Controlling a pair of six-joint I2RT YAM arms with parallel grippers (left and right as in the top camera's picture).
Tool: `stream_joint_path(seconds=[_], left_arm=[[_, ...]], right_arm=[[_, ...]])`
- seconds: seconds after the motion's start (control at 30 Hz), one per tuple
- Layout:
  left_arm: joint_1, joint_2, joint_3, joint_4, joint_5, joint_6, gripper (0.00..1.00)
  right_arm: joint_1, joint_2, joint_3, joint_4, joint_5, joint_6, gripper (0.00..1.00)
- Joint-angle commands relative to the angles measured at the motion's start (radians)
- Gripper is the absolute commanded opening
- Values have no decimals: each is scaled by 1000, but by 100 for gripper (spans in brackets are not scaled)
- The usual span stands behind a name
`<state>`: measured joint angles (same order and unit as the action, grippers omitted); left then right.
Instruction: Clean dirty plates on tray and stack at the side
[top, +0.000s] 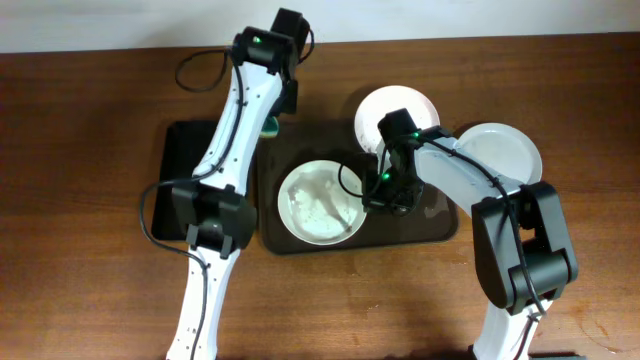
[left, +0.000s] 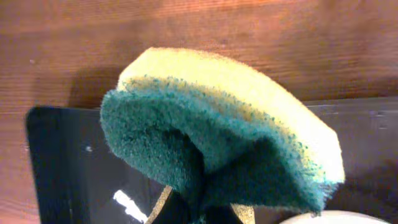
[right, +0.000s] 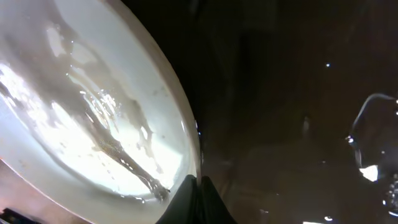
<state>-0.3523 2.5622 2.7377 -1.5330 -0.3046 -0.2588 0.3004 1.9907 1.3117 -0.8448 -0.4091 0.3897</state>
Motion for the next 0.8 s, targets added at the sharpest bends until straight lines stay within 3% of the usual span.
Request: stream_joint_path(seconds=[0.0, 0.13, 0.27, 0.3, 0.33, 0.37, 0.47, 0.57, 0.73, 0.77], left_arm=[[31, -4, 180, -95, 41, -19, 0], [123, -9, 402, -153, 99, 29, 0], [173, -12, 397, -155, 99, 29, 0], [177, -12, 397, -155, 100, 28, 0], [177, -12, 397, -155, 100, 29, 0], [177, -12, 397, -155, 100, 28, 0], [177, -11, 397, -155, 100, 28, 0], [177, -11, 397, -155, 100, 28, 0], [177, -11, 397, -155, 100, 29, 0], [177, -11, 397, -155, 100, 29, 0]], right_arm=[[-6, -15, 23, -37, 67, -73, 4], [53, -150, 146, -178, 471, -87, 4], [192, -209, 225, -267, 874, -37, 4], [204, -209, 227, -267, 778, -33, 4], [184, -201, 227, -266, 645, -33, 20], [115, -179, 224, -254, 450, -33, 26], [24, -113, 207, -213, 282, -45, 35], [13, -23, 180, -130, 180, -61, 37], [14, 111, 179, -97, 180, -60, 36], [20, 122, 179, -95, 180, -60, 32]])
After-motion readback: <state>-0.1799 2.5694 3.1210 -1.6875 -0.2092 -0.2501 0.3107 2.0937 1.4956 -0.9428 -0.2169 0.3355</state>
